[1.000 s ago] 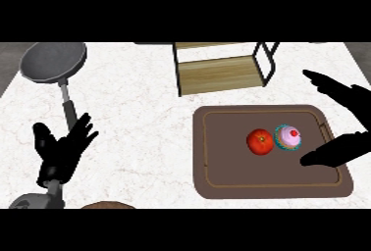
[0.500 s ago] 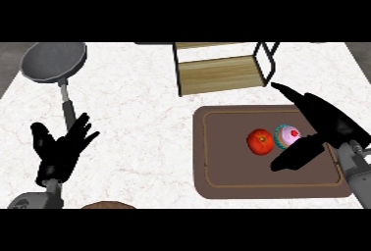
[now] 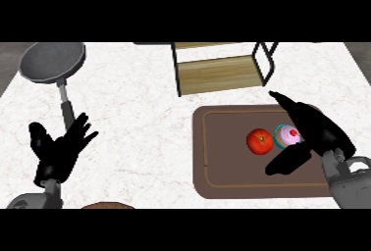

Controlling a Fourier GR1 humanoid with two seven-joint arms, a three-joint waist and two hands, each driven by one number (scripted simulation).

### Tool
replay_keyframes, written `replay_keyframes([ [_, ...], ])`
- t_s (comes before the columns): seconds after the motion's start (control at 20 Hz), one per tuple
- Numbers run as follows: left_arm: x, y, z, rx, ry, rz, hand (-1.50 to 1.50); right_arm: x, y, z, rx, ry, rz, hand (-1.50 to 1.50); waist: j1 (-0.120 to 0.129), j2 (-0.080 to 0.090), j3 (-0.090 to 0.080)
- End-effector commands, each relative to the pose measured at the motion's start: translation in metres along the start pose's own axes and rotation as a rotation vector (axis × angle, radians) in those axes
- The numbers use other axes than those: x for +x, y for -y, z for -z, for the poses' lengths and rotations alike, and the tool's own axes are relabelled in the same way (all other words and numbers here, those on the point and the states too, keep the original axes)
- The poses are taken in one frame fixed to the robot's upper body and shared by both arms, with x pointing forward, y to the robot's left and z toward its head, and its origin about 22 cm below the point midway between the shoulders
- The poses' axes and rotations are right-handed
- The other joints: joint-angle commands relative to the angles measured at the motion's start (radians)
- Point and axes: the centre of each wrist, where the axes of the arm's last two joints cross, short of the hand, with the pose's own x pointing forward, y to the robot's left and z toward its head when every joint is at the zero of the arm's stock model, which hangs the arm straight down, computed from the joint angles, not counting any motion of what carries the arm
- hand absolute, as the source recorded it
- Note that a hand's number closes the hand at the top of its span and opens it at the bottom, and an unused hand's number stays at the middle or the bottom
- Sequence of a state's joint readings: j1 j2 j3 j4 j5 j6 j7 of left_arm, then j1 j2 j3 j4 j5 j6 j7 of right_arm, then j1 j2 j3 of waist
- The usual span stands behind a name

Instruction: Pick the tomato from the tray and place it in the tiered shelf

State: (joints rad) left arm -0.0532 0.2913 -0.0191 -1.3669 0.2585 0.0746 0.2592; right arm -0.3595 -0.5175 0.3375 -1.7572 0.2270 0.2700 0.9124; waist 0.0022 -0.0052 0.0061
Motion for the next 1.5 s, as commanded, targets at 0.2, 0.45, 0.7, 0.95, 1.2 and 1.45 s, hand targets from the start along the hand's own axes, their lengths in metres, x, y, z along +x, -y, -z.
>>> replay_keyframes([
  [0.2, -0.014, 0.005, -0.018, 0.005, -0.045, 0.006, 0.00, -0.030, -0.015, 0.002, 0.006, -0.046, -0.014, -1.50, 0.000, 0.004, -0.006],
  [0.45, -0.028, -0.005, -0.017, -0.014, -0.045, 0.007, 0.00, 0.000, -0.040, 0.026, -0.015, -0.067, -0.044, -1.50, 0.004, 0.005, -0.006],
  [0.7, -0.023, -0.001, 0.004, -0.009, -0.057, -0.002, 0.00, -0.017, -0.052, 0.036, -0.049, -0.087, -0.081, -1.50, -0.001, 0.007, -0.006],
  [0.95, -0.013, 0.000, -0.001, 0.009, -0.035, -0.007, 0.00, -0.034, -0.044, 0.040, -0.069, -0.075, -0.092, -1.50, -0.002, 0.005, -0.006],
  [1.2, -0.034, 0.006, -0.011, -0.008, -0.056, -0.001, 0.00, -0.031, -0.050, 0.059, -0.084, -0.038, -0.030, -1.50, 0.003, 0.005, -0.006],
  [1.45, -0.013, 0.002, -0.009, 0.001, -0.039, -0.001, 0.00, -0.022, -0.050, 0.076, -0.100, -0.014, -0.030, -1.50, 0.004, 0.005, -0.006],
])
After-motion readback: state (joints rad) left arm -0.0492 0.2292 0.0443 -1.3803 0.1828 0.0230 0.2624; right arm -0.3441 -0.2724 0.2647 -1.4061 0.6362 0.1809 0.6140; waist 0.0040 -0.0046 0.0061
